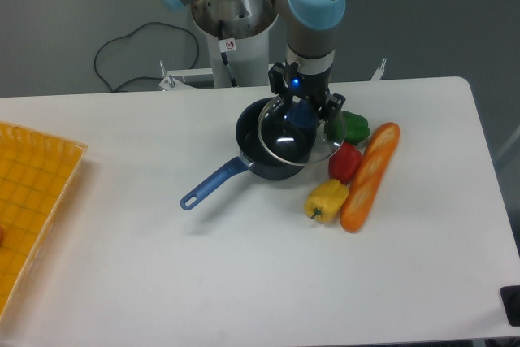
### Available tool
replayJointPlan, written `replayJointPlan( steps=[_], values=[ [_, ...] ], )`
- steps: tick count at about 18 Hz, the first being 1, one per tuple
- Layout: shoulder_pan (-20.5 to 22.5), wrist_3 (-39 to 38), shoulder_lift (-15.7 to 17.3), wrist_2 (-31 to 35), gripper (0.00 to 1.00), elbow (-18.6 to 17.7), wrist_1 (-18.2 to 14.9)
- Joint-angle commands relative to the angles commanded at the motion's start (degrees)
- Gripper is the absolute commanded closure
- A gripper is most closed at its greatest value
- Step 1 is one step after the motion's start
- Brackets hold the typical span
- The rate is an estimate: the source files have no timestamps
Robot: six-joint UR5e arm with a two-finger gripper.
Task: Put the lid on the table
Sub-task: 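Lift the glass lid by its blue knob off the blue pan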
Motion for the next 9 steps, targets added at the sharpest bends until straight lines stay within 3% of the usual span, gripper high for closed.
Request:
replayJointPlan(
  steps=[3,9],
  values=[
    [-0.35,-0.26,-0.88,0.0,0.63,0.61,0.09],
    [-2.37,-4.39,-5.97,0.0,0.63,6.76,-0.97]
  ],
)
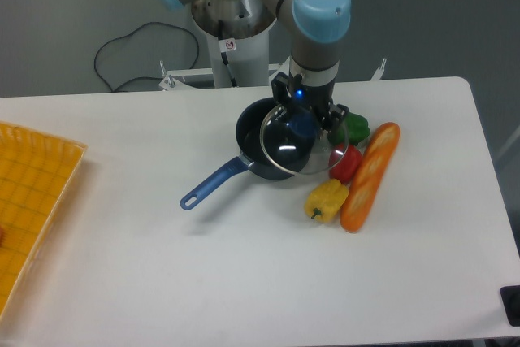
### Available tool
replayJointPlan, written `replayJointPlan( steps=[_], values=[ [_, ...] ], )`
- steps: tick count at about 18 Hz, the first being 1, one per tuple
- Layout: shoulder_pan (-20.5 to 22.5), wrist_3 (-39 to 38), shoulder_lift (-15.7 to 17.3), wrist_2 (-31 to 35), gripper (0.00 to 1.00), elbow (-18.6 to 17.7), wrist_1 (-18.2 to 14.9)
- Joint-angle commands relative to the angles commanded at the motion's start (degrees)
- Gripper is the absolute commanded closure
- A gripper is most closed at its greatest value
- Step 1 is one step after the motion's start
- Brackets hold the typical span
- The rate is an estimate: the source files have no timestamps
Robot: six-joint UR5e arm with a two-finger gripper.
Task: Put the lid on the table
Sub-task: 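Lift the glass lid by its blue knob off the blue pan, then carry the glass lid away from the pan and lower it toward the table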
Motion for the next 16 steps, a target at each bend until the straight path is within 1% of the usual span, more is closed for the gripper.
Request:
replayJointPlan(
  steps=[8,10,14,16],
  values=[
    [-3.43,-7.03,-6.85,0.09,0.63,6.42,0.61],
    [-4.39,-8.61,-8.26,0.09,0.63,7.13,0.88],
    [-5.27,-9.41,-9.41,-0.09,0.63,7.57,1.23],
    [-5.98,-11.16,-10.63,-0.09,0.63,7.57,3.68]
  ],
)
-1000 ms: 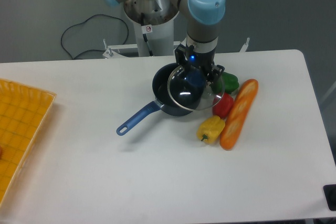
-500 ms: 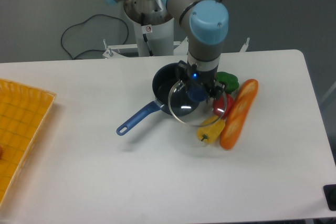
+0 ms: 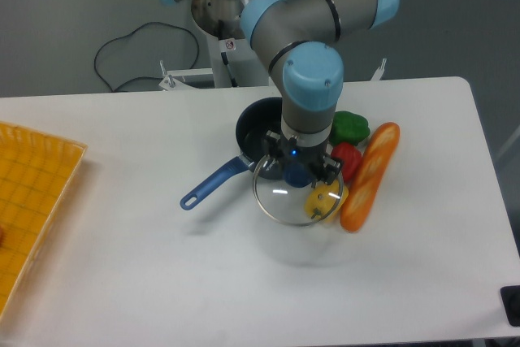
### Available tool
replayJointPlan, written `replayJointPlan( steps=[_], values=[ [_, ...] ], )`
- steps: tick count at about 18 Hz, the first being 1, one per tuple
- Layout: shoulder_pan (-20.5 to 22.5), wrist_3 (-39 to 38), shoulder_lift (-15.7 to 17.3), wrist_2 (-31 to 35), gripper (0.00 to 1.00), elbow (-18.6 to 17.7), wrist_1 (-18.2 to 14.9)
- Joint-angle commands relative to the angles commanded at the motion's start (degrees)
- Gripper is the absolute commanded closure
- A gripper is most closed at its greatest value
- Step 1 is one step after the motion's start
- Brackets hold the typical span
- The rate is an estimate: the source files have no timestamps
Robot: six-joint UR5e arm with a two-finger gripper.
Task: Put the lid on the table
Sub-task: 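Carry the glass lid away from the pan and lower it toward the table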
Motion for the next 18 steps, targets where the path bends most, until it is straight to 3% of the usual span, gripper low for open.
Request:
replayJointPlan(
  steps=[3,18],
  values=[
    [-1.49,-2.56,-2.2,0.0,0.63,0.52,2.56],
    [-3.96,-7.3,-6.95,-0.87,0.63,1.85,6.34]
  ],
)
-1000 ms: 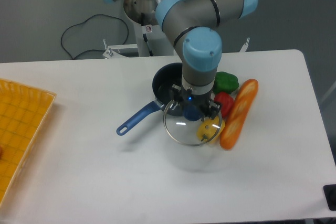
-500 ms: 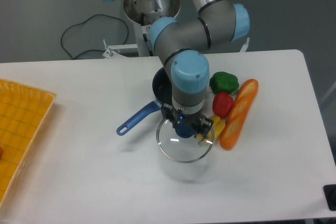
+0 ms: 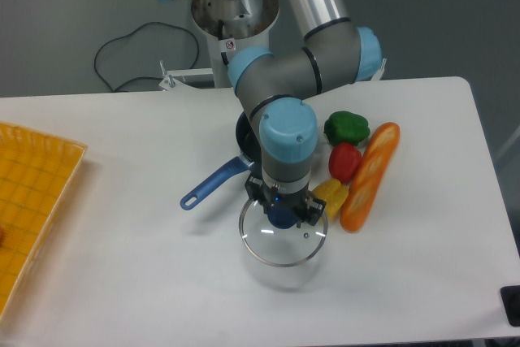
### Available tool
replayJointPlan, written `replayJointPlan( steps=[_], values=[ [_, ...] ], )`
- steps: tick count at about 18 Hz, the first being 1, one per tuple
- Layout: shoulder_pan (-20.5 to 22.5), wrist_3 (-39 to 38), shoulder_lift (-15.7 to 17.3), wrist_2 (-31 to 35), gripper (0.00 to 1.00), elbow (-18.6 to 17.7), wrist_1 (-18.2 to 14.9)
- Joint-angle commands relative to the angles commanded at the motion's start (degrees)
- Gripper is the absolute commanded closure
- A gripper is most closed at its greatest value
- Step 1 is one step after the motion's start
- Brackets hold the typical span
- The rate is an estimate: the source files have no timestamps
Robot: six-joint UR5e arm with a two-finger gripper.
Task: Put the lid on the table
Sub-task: 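Carry the glass lid away from the pan and lower it toward the table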
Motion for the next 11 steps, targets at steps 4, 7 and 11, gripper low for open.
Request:
replayJointPlan(
  steps=[4,7,11],
  values=[
    [-0.18,-1.23,-0.26,-2.64,0.63,-0.26,0.09],
    [-0.18,-1.23,-0.79,-3.17,0.63,-0.61,0.62],
    [-0.97,-1.67,-1.67,-2.91,0.63,-0.62,0.88]
  ],
)
